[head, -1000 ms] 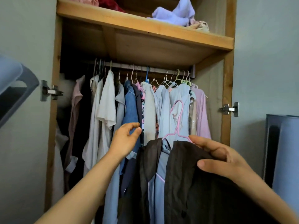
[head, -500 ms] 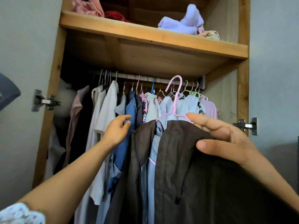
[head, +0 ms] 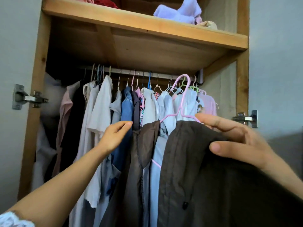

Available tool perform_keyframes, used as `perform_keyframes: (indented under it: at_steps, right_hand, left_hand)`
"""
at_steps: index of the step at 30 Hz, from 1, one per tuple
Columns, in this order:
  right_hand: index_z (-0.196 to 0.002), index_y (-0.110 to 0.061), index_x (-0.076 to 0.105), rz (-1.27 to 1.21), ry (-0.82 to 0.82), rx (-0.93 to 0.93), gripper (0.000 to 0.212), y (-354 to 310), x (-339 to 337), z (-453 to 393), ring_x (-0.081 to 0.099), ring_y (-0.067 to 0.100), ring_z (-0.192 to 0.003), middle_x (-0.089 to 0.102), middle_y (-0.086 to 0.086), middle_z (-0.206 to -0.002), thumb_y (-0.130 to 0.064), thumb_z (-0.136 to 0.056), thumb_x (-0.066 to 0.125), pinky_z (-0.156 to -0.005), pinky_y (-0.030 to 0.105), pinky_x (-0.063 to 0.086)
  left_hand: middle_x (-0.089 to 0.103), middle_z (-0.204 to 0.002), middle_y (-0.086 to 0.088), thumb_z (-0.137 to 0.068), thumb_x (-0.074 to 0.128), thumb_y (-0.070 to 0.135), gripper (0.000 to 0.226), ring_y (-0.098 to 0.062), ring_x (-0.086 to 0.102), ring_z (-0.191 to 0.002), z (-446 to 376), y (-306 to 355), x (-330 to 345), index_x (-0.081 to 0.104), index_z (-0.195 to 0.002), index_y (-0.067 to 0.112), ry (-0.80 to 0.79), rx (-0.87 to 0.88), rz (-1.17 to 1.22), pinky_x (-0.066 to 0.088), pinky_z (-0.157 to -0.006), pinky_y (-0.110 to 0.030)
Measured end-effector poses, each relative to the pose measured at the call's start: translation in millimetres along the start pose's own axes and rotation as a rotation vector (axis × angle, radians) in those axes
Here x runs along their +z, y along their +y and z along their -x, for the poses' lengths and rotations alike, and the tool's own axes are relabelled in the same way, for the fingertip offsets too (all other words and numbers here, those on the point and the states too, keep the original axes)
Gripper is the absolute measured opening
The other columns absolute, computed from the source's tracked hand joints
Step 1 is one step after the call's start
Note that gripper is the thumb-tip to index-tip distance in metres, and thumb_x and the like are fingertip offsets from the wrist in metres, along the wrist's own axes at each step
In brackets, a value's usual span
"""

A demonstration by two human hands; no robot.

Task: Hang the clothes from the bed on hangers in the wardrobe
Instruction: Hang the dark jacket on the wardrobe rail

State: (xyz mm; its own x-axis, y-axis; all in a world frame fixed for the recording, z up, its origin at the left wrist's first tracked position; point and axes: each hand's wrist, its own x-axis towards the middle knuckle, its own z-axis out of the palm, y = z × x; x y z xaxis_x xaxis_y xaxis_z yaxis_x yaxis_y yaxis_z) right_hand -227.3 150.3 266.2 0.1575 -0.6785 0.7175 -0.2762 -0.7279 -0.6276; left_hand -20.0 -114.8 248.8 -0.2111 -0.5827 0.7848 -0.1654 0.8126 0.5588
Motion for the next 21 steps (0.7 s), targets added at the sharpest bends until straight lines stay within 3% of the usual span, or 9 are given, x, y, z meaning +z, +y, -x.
perform_keyframes:
  at_steps: [2,5,7,9,13,15,18,21]
  right_hand:
    - [-0.106,-0.022,0.072,-0.101,0.019,0.068,0.079,4.6,9.0,7.7,0.069,0.013,-0.091,0.072,0.004,-0.103,-0.037,-0.032,0.094,-0.07,0.015,0.051]
    - [-0.112,-0.016,0.065,-0.089,0.035,0.119,0.076,12.8,19.7,19.2,0.068,0.013,-0.092,0.071,0.006,-0.104,-0.018,-0.04,0.088,-0.074,0.016,0.05]
    - [-0.117,-0.016,0.061,-0.078,0.059,0.171,0.066,9.5,24.4,29.5,0.067,0.013,-0.095,0.07,0.007,-0.107,-0.006,-0.054,0.077,-0.077,0.017,0.049]
    - [-0.119,-0.015,0.06,-0.074,0.045,0.171,0.065,4.8,24.0,40.3,0.066,0.015,-0.098,0.069,0.008,-0.109,-0.006,-0.057,0.075,-0.078,0.018,0.05]
    - [-0.12,-0.015,0.064,-0.136,-0.083,0.173,0.075,-7.1,12.5,52.6,0.064,0.024,-0.106,0.066,0.013,-0.116,-0.024,-0.049,0.087,-0.081,0.022,0.05]
    - [-0.122,-0.015,0.063,-0.206,-0.138,0.19,0.077,-12.0,8.2,53.4,0.062,0.026,-0.11,0.064,0.014,-0.12,-0.028,-0.051,0.089,-0.083,0.024,0.05]
    - [-0.12,-0.01,0.063,-0.297,-0.15,0.203,0.067,-13.6,9.3,48.5,0.062,0.027,-0.11,0.064,0.017,-0.119,-0.011,-0.055,0.078,-0.081,0.024,0.051]
    - [-0.117,-0.009,0.062,-0.284,-0.136,0.208,0.059,-14.1,21.3,35.0,0.066,0.021,-0.102,0.068,0.013,-0.113,-0.001,-0.059,0.068,-0.077,0.021,0.053]
  left_hand:
    - [0.06,-0.114,0.009,-0.097,0.048,0.028,0.025,0.016,0.054,-0.095,12.8,12.2,13.5,0.059,-0.118,0.019,-0.069,0.039,0.095,0.035,-0.086,-0.001]
    - [0.059,-0.118,0.012,-0.089,0.043,0.05,0.04,0.006,0.052,-0.108,29.7,27.8,28.5,0.059,-0.12,0.027,-0.241,0.048,0.119,0.034,-0.097,-0.012]
    - [0.063,-0.097,0.012,-0.087,0.043,0.055,0.023,0.001,0.054,-0.094,41.1,33.7,36.5,0.063,-0.091,0.044,-0.295,0.089,0.015,0.039,-0.085,-0.017]
    - [0.056,-0.07,0.006,-0.085,0.042,0.068,0.04,-0.011,0.051,-0.072,51.9,37.9,37.4,0.058,-0.067,0.036,-0.272,0.152,-0.125,0.039,-0.069,-0.024]
    - [0.056,-0.066,-0.014,-0.069,0.022,0.09,0.09,-0.03,0.054,-0.071,72.4,43.2,24.3,0.055,-0.068,0.007,-0.188,0.223,-0.283,0.045,-0.072,-0.039]
    - [0.049,-0.062,-0.013,-0.067,0.021,0.092,0.094,-0.027,0.047,-0.064,80.8,49.3,14.3,0.052,-0.067,0.002,-0.183,0.206,-0.307,0.044,-0.067,-0.038]
    - [0.037,-0.061,-0.004,-0.067,0.026,0.088,0.091,-0.013,0.035,-0.061,86.0,55.9,3.0,0.047,-0.066,-0.001,-0.142,0.165,-0.31,0.038,-0.063,-0.034]
    - [0.05,-0.061,-0.007,-0.069,0.022,0.087,0.089,-0.016,0.044,-0.063,84.6,51.9,-5.6,0.053,-0.067,0.003,-0.057,0.112,-0.338,0.043,-0.069,-0.034]
